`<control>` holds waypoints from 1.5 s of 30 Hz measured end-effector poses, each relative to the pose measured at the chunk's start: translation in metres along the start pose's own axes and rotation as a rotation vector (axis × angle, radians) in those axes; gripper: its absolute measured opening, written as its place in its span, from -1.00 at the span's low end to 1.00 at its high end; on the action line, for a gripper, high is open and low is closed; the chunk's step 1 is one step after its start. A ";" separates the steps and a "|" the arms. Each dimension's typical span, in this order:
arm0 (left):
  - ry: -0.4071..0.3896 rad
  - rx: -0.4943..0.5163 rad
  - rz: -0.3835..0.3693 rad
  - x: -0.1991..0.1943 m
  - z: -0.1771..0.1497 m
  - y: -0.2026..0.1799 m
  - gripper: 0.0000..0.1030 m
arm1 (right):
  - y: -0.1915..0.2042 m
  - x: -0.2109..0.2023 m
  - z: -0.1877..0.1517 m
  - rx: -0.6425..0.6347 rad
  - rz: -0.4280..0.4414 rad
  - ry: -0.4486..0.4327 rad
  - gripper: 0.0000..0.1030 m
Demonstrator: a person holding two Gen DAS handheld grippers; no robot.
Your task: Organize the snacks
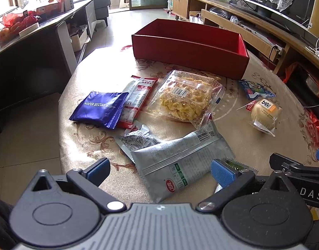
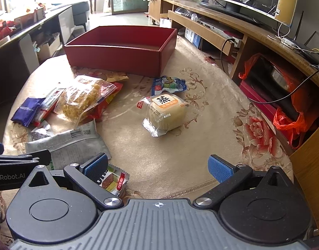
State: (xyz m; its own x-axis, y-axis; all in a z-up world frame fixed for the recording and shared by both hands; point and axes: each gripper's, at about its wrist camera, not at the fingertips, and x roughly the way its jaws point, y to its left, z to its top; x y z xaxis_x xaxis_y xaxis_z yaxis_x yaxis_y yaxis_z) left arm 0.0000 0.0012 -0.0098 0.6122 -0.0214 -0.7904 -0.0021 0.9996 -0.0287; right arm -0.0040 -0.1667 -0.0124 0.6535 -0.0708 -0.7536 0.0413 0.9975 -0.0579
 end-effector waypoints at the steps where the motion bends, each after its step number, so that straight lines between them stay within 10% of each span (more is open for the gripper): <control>1: 0.001 0.000 0.000 0.000 0.000 0.000 0.92 | 0.000 0.000 0.000 -0.001 0.000 0.000 1.00; 45: 0.023 -0.002 -0.001 0.003 -0.001 0.000 0.81 | 0.003 0.006 -0.002 -0.012 0.000 0.019 1.00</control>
State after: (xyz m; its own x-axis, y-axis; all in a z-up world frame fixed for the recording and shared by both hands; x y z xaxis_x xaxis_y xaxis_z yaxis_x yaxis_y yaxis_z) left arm 0.0012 0.0015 -0.0126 0.5937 -0.0225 -0.8043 -0.0033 0.9995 -0.0304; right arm -0.0012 -0.1639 -0.0183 0.6394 -0.0706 -0.7656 0.0322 0.9974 -0.0651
